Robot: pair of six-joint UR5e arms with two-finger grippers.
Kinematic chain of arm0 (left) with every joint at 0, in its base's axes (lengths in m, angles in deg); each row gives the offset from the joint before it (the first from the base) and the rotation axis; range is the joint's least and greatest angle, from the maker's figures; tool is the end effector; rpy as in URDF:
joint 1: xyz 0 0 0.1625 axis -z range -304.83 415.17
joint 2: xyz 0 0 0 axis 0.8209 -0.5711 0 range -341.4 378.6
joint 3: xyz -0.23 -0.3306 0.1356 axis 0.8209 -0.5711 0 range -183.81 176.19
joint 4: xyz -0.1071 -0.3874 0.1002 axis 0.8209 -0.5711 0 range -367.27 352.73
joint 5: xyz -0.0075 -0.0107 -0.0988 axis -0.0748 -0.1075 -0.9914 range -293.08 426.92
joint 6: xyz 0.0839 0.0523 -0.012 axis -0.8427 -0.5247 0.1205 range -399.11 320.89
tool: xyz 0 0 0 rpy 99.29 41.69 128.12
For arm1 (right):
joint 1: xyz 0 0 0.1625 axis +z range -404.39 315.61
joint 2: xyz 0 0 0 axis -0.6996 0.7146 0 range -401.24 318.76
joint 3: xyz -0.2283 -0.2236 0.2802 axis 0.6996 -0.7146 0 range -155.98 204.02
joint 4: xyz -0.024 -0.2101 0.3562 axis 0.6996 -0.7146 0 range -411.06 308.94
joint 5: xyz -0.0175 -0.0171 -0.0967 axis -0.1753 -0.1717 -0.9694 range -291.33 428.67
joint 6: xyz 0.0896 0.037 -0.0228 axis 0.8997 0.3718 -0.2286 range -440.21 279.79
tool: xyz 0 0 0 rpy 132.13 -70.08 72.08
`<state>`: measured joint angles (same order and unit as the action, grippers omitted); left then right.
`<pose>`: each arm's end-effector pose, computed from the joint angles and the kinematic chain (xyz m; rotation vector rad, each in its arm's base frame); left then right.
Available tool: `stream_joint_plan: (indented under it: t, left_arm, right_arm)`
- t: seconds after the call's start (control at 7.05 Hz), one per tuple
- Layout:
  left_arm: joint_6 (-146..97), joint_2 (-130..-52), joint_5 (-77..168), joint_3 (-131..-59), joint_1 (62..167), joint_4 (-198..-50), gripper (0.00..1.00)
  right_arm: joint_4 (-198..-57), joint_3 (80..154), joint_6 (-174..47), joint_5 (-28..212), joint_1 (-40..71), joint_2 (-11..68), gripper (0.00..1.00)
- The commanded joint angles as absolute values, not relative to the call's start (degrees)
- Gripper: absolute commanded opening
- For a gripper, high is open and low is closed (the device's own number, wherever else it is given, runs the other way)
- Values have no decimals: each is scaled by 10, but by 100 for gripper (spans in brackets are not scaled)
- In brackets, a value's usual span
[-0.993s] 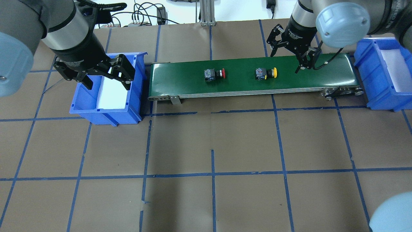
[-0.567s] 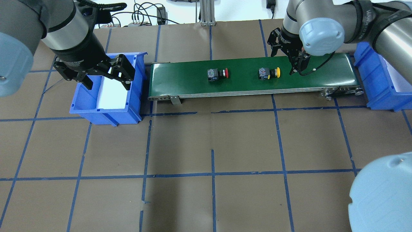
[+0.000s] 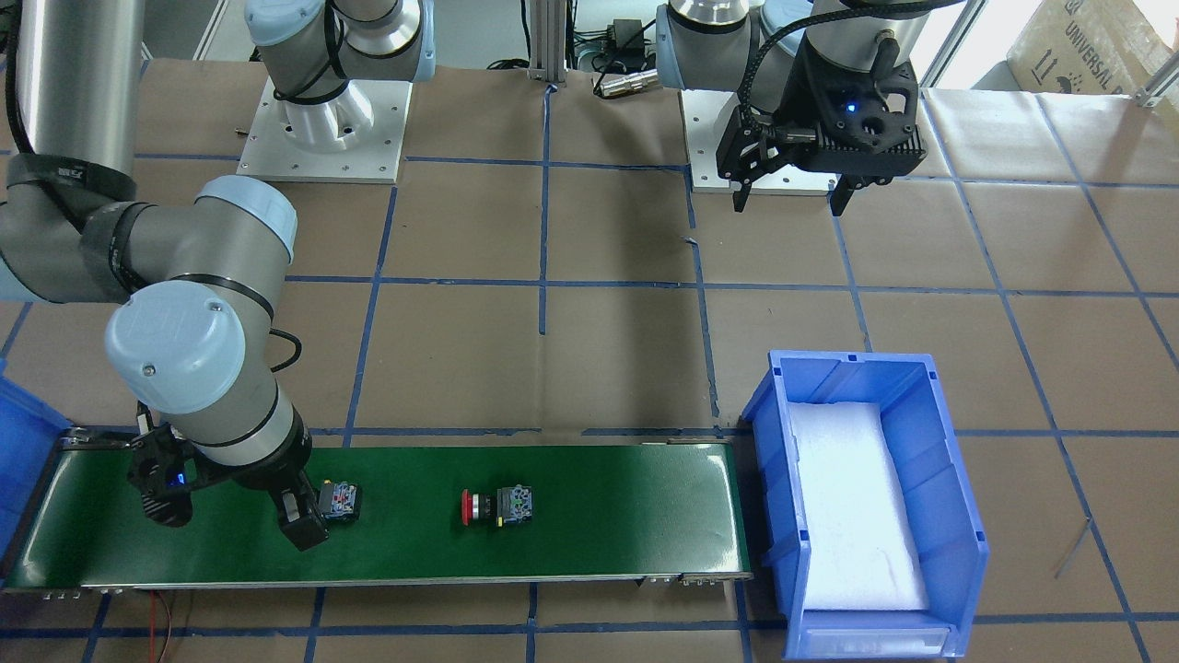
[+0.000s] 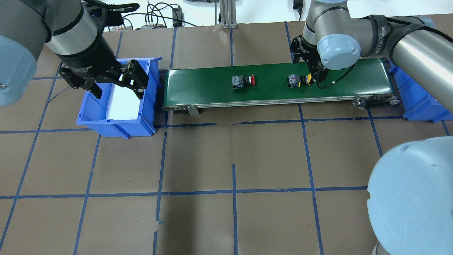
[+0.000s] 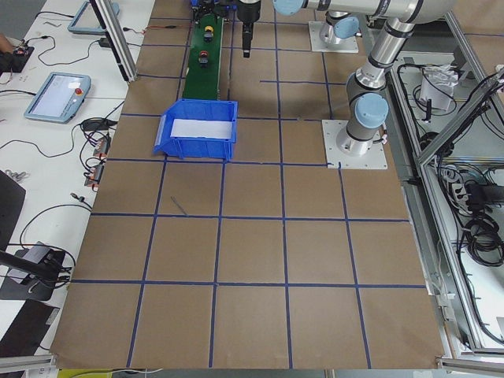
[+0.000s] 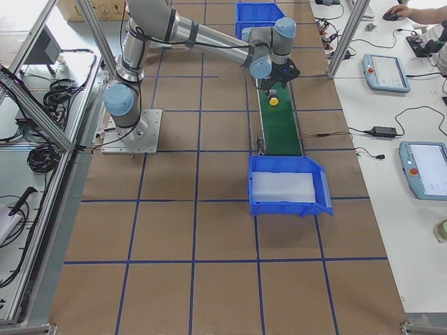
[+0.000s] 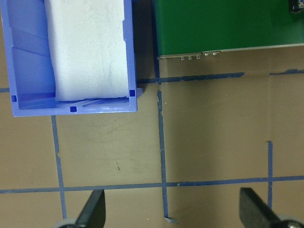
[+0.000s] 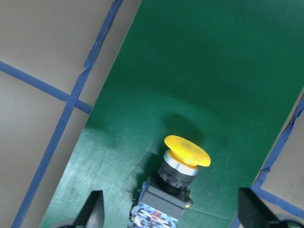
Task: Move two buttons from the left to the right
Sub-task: 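Close the right gripper on the yellow button and lift it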
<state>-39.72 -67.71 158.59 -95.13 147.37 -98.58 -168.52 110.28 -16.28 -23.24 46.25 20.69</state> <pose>-0.1482 -0.4607 0.5050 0.0760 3.1116 -0.0293 0.1375 -0.6609 0.2820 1.6482 2.6715 -0.1007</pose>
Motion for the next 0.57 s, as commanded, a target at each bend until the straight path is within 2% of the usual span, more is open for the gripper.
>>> stream_joint_plan:
  t: [0.0,0.43]
  left_arm:
    - [-397,-677,1586,-951,1474,-986,100]
    - [-398,-677,1585,-951,1474,-986,100]
  right_arm:
    - [-1683,1106,-147,-227,463,198,99]
    - [-1693,1108,-147,-234,460,185,98]
